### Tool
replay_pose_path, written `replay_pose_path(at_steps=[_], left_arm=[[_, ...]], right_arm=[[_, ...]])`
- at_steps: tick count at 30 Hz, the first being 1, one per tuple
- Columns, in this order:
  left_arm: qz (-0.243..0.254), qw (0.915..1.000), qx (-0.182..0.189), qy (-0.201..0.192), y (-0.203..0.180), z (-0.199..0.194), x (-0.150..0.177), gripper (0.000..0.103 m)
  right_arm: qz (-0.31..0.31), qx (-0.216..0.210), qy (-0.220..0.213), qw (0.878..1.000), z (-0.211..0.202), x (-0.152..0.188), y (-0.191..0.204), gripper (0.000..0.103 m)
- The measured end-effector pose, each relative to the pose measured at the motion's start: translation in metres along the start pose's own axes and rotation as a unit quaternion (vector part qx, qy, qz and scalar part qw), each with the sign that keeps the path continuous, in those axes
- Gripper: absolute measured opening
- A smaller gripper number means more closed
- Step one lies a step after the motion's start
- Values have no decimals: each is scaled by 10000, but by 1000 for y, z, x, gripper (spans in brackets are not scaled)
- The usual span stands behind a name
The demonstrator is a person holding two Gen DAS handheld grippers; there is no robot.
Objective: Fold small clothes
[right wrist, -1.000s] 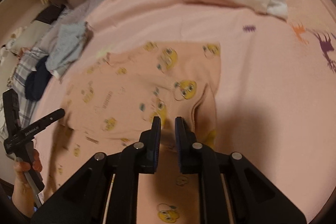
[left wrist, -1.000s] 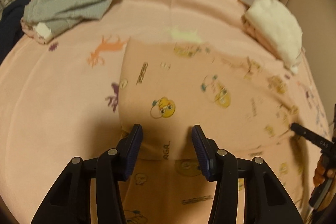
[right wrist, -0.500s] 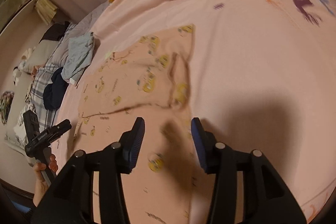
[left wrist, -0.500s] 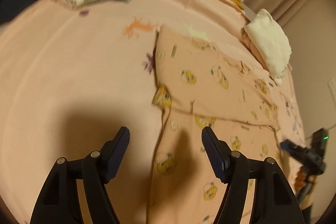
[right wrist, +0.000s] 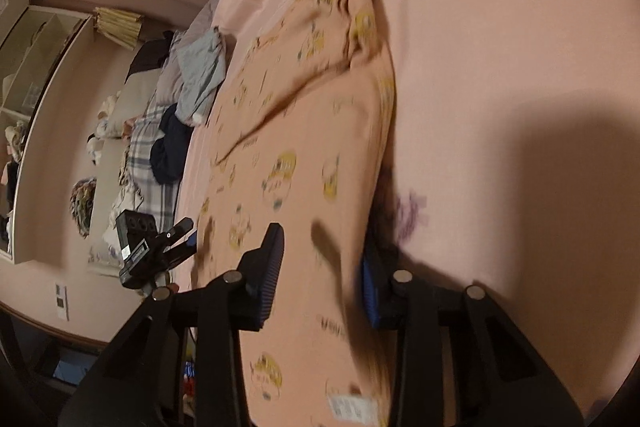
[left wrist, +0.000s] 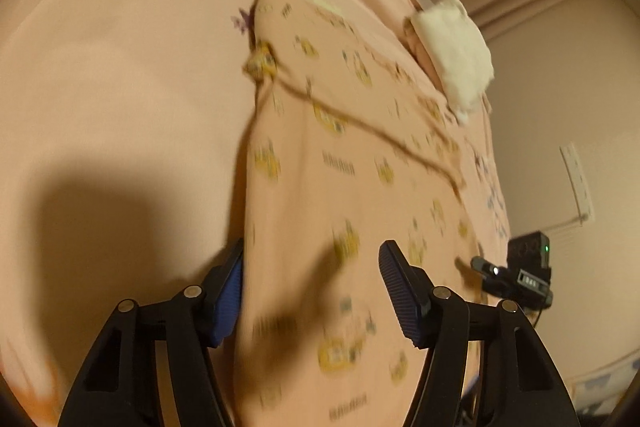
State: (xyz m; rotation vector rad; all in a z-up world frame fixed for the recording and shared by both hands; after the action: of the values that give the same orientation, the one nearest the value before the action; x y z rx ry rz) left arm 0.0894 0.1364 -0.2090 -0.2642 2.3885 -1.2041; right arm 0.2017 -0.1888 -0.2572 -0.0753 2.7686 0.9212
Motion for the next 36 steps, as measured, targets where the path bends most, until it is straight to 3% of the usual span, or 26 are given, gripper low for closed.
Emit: replay_pose_path(at_steps=[7,16,19,21,24,30,36], left_arm=[[162,9990,34,412,-18,-8,54,64],[40,9988,213,446,-26,-13,84,64],[-59,9992,92,395,-19,-18,84,45],[-224,9991,39,350,-13,-19,79,24],[-285,9992,-133,245,-7,-22,73,3],[128,9993,173,-302,-42,-42,53,0],[398,9987,90,-315,-56,-47,65,0]], right_arm=[[-77,-65,246,9996,-9,49,5,29],[-192,-36,456,9988,-11,88,15,29],[-274,50,391,9988,-10,90,15,26],[-328,202,372,9986,-7,87,14,12],[-444,348,278,9980,-5,83,15,6],[-913,233,-282,9952,-25,71,42,4],[-1300,77,-660,9893,-44,75,64,3]])
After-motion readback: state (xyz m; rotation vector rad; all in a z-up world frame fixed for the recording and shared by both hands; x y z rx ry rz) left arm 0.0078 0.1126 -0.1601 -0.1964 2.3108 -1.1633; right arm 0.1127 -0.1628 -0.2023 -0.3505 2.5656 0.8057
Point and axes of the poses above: each gripper's, at about its wrist camera, not at the fingertips, and z roughly the way its jaws point, y to its left, x to its underside, the point moved 7 cm from there along z, roughly the way its jaws point, and after that the axes turned 14 degrees about x, right-handed, at the moved point
